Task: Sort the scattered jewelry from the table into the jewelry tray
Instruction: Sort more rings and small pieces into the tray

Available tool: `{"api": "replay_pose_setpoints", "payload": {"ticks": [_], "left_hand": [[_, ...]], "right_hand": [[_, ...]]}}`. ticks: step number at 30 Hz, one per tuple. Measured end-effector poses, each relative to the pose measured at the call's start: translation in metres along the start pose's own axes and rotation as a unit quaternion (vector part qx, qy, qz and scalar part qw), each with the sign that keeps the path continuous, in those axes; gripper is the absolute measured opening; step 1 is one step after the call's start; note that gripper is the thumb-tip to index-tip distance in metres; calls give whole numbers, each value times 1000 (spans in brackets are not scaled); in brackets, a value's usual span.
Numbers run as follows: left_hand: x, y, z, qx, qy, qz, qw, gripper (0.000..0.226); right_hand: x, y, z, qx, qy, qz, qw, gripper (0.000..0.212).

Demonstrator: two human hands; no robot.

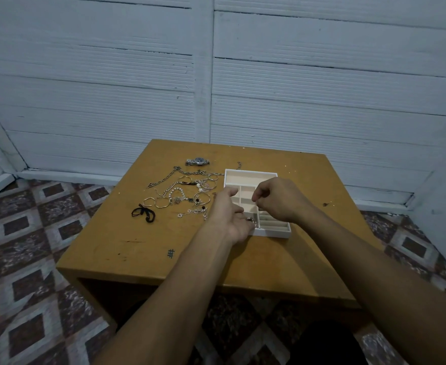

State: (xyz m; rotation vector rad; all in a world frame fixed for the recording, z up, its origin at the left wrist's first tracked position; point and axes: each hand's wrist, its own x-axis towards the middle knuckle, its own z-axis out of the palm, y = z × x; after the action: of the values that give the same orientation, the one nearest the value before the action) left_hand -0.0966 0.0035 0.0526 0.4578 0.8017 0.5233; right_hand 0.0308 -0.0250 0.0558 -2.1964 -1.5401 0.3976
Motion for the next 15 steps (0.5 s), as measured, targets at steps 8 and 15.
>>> {"api": "replay_pose_setpoints", "payload": {"ticks": [8, 15], "left_hand": [[0, -8, -36, 102, 34, 153, 982, 15], [-3, 22, -93, 423, 140, 286, 848, 15]], "right_hand": [[2, -3, 4, 18, 1, -21, 1000, 12], [17, -20, 18, 21, -23, -26, 999, 13]]}}
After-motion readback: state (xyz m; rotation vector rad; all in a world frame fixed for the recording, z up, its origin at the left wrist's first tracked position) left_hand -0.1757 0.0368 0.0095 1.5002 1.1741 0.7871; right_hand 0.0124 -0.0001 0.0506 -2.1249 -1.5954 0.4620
